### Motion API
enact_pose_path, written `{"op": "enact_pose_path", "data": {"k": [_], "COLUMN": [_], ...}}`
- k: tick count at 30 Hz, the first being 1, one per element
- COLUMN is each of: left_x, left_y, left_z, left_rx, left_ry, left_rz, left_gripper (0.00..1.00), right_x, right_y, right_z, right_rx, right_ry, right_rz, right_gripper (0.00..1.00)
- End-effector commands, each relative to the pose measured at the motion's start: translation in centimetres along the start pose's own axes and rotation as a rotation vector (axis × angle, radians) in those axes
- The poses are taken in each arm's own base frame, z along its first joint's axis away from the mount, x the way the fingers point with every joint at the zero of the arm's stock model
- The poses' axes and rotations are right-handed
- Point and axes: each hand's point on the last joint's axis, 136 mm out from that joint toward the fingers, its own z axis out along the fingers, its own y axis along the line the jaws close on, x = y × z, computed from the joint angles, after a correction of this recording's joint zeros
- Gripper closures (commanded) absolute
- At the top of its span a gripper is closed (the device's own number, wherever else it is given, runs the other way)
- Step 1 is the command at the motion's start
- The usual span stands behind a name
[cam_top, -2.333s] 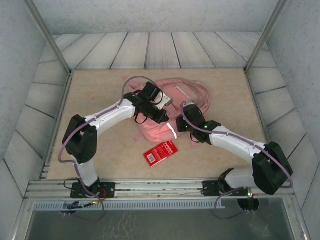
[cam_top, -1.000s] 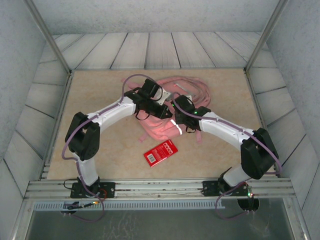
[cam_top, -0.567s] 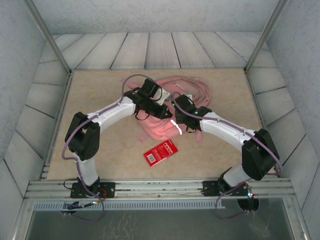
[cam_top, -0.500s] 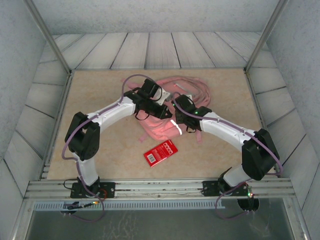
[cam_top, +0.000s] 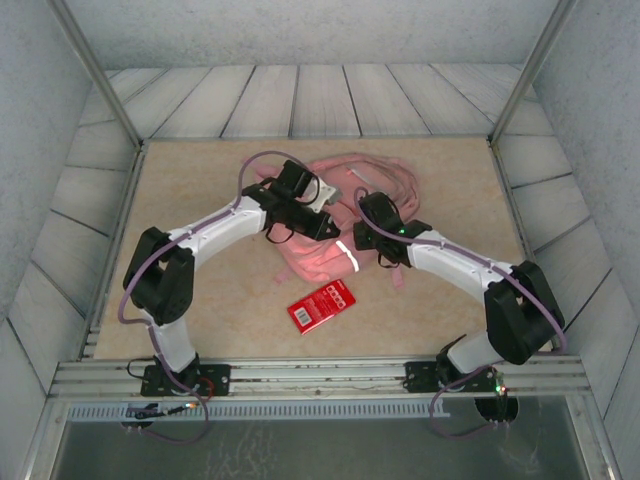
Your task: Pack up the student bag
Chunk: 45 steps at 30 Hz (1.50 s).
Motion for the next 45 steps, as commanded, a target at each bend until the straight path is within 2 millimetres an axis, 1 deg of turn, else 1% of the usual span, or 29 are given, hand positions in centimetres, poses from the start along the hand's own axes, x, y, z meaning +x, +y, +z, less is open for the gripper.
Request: {"op": "enact_pose_path", "data": {"k": [1,6,10,13,17,20,23,29,31,33,35,38,41,45], "left_x": [-0.9,-0.7,-0.3,0.2,1.3,2.1,2.4,2.7,2.9,3.1,3.3,3.5,3.4,3.1], "left_y": [-3.2,-2.8,-1.5,0.5,3.6,4.9,5.4,5.7,6.3,7.1,8.3,10.2,11.9,13.8], "left_z": [-2.3,-2.4,-2.9,-3.9,-5.6,-6.6,-7.2,-7.4,-7.6,-7.7,-8.2,-9.2,-10.2,-11.2], "left_rx": [0.087,0.075,0.021,-0.054,-0.189,-0.242,-0.260,-0.278,-0.303,-0.337,-0.379,-0.453,-0.517,-0.575], "left_ry": [-0.044,-0.041,-0.043,-0.048,-0.035,-0.022,-0.021,-0.019,-0.014,-0.010,-0.011,-0.010,-0.018,-0.033], "left_rz": [0.065,0.061,0.051,0.024,-0.008,-0.015,-0.010,-0.005,-0.010,-0.022,-0.046,-0.077,-0.101,-0.128], "left_gripper": [1.00,1.00,1.00,1.00,1.00,1.00,1.00,1.00,1.00,1.00,1.00,1.00,1.00,1.00], "right_x": [-1.4,-2.3,-2.8,-2.7,-2.0,-1.3,-0.8,-0.4,-0.1,0.2,0.7,1.3,1.4,1.8], "right_y": [1.4,1.6,1.2,0.9,1.1,1.8,2.7,4.5,5.1,5.3,4.5,2.9,1.4,0.4], "right_z": [-0.4,-1.3,-2.6,-3.7,-4.9,-5.6,-6.2,-6.8,-7.2,-7.5,-7.3,-7.1,-7.1,-7.4], "right_rx": [-0.094,-0.122,-0.125,-0.146,-0.198,-0.255,-0.317,-0.423,-0.468,-0.484,-0.451,-0.384,-0.326,-0.284], "right_ry": [-0.060,-0.101,-0.127,-0.129,-0.102,-0.065,-0.033,0.003,0.016,0.029,0.051,0.091,0.117,0.163], "right_rz": [0.029,0.030,0.011,-0.013,-0.073,-0.134,-0.180,-0.223,-0.235,-0.252,-0.263,-0.273,-0.253,-0.238], "right_gripper": [0.82,0.88,0.93,0.96,0.98,0.98,0.98,0.98,0.98,0.99,1.00,1.00,1.00,1.00]}}
